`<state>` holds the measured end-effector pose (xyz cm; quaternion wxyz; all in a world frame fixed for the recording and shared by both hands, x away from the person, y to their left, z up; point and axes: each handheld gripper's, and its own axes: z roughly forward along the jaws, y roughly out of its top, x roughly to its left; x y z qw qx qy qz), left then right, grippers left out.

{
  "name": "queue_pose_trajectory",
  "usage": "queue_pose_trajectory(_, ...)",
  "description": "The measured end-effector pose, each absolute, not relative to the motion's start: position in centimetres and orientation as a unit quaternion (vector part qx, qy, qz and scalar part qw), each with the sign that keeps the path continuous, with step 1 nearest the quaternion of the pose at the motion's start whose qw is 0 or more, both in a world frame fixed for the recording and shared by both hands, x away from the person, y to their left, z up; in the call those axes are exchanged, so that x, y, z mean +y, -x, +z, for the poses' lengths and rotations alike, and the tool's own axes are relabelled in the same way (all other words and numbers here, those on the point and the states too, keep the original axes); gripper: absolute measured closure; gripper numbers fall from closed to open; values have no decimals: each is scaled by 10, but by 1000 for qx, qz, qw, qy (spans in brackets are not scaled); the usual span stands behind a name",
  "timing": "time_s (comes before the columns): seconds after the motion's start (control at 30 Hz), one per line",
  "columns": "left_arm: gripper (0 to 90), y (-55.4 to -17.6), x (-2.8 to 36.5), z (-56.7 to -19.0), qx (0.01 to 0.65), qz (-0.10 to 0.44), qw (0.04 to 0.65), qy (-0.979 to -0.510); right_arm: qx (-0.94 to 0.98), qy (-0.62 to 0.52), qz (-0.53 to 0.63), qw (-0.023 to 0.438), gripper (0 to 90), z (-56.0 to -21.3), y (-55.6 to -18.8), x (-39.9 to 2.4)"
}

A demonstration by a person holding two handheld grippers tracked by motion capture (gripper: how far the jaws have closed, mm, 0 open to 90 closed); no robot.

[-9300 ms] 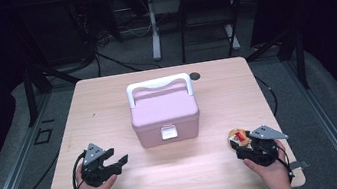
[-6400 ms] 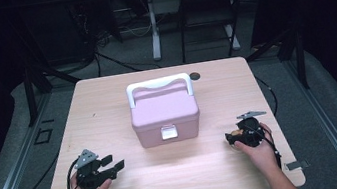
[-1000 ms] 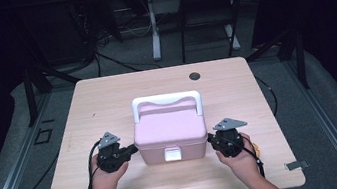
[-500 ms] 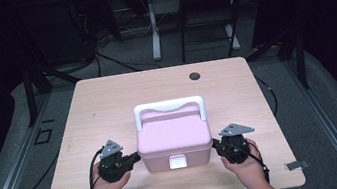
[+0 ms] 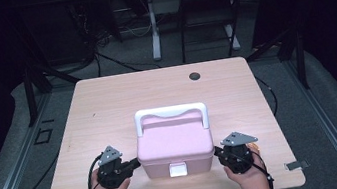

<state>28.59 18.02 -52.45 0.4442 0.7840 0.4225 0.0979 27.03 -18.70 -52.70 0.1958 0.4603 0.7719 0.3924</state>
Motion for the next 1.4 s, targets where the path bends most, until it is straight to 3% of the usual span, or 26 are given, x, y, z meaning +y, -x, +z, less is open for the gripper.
queue_pose_trajectory(1.03,895,-280,185,-525,400,74,453,-794,777,-449,403,178,900,-528,-258,-196)
queue_pose_trajectory(1.17,864,-281,187,-523,399,75,455,-793,782,-443,402,175,896,-528,-260,-198)
queue_pose_trajectory(1.4,732,-287,197,-512,394,73,452,-797,785,-433,408,175,799,-515,-264,-205)
